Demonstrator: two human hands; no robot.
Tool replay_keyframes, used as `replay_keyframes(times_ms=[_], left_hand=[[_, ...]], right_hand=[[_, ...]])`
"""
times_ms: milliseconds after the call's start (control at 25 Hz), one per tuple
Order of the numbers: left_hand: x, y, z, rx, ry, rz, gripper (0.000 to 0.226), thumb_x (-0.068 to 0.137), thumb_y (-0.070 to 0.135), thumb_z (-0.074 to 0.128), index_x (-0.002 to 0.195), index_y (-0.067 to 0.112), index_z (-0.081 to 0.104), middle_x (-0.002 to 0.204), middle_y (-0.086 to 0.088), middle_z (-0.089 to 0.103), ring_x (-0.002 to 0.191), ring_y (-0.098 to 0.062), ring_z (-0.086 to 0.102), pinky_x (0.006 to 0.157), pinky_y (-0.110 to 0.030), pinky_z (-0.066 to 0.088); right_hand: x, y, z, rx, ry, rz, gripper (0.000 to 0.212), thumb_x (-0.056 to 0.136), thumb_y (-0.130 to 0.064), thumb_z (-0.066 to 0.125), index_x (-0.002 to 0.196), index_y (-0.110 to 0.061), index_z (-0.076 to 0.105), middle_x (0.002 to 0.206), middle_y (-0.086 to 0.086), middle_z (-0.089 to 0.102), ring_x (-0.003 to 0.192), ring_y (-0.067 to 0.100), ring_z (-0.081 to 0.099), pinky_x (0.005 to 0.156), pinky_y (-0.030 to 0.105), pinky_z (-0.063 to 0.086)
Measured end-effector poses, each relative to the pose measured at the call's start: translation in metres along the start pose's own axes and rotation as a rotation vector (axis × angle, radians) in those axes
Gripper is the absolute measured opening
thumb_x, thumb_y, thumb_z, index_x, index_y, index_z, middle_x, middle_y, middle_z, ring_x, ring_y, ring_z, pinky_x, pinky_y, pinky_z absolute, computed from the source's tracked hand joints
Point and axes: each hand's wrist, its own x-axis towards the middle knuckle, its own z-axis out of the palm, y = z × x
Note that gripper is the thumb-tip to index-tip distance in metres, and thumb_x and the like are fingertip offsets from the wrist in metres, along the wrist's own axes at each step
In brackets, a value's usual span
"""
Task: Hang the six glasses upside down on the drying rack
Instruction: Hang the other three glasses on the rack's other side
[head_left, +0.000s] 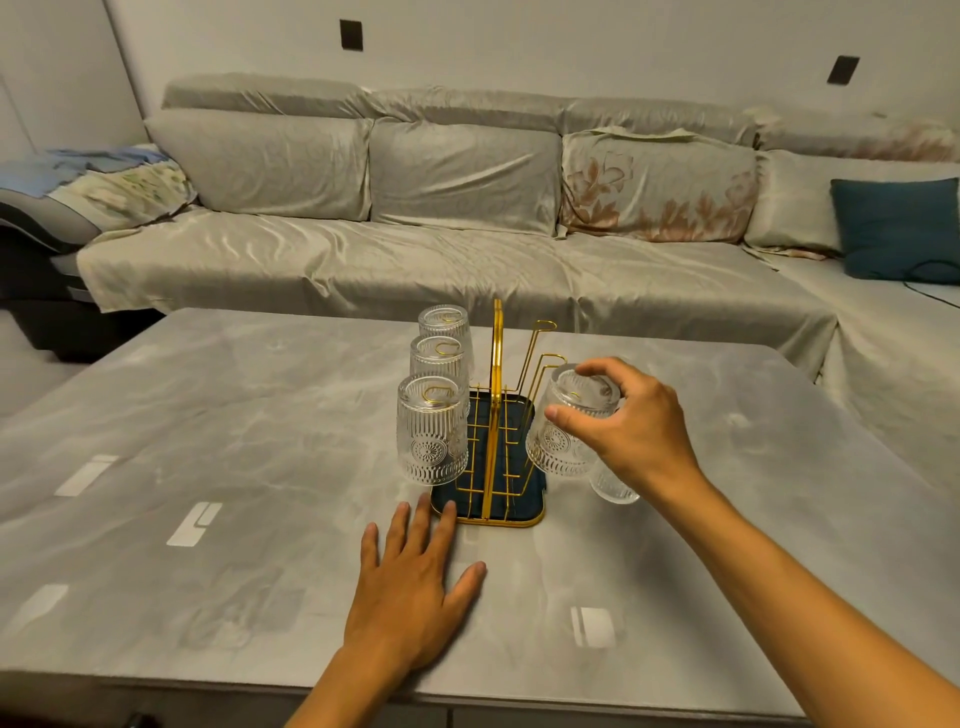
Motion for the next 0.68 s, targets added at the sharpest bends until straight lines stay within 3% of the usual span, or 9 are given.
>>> replay_keyframes(times_ms=[440,560,600,680], left_hand=[[-0.001,-0.001,0.001,-0.012,0.019,0.005,0.076,0.078,0.079,-0.003,0.14,0.042,-0.026,0.159,0.006,-0.022,0.146,-0.018,-0.021,0.117,-0.047,-0.016],[-0.001,-0.001,0.002,-0.009,0.019,0.002,0.077,0.079,0.079,-0.002,0.143,0.041,-0.024,0.159,0.006,-0.023,0.145,-0.018,-0.022,0.116,-0.047,-0.016],[-0.001,-0.002,0.002,-0.004,0.02,0.005,0.078,0.08,0.079,-0.002,0.144,0.04,-0.023,0.158,0.005,-0.023,0.145,-0.018,-0.023,0.116,-0.047,-0.016],[0.0,-0.002,0.002,-0.001,0.021,0.008,0.077,0.08,0.078,-0.002,0.143,0.04,-0.023,0.158,0.005,-0.023,0.145,-0.018,-0.022,0.117,-0.047,-0.015]], right_hand=[[-0.011,0.012,0.018,-0.007,-0.058,0.017,0.046,0.07,-0.044,0.077,0.108,-0.025,0.058,0.105,-0.001,0.065,0.092,0.02,0.058,0.075,0.038,0.055],[-0.017,0.014,0.017,0.026,-0.099,0.008,0.051,0.072,-0.05,0.073,0.114,-0.028,0.053,0.11,-0.004,0.061,0.096,0.017,0.055,0.077,0.036,0.054],[-0.021,0.017,0.015,0.064,-0.085,0.008,0.053,0.074,-0.054,0.068,0.118,-0.03,0.051,0.113,-0.005,0.06,0.097,0.015,0.056,0.077,0.033,0.053],[-0.032,0.028,0.008,0.176,0.1,0.065,0.049,0.081,-0.058,0.059,0.122,-0.033,0.049,0.116,-0.006,0.058,0.098,0.01,0.057,0.075,0.027,0.051]])
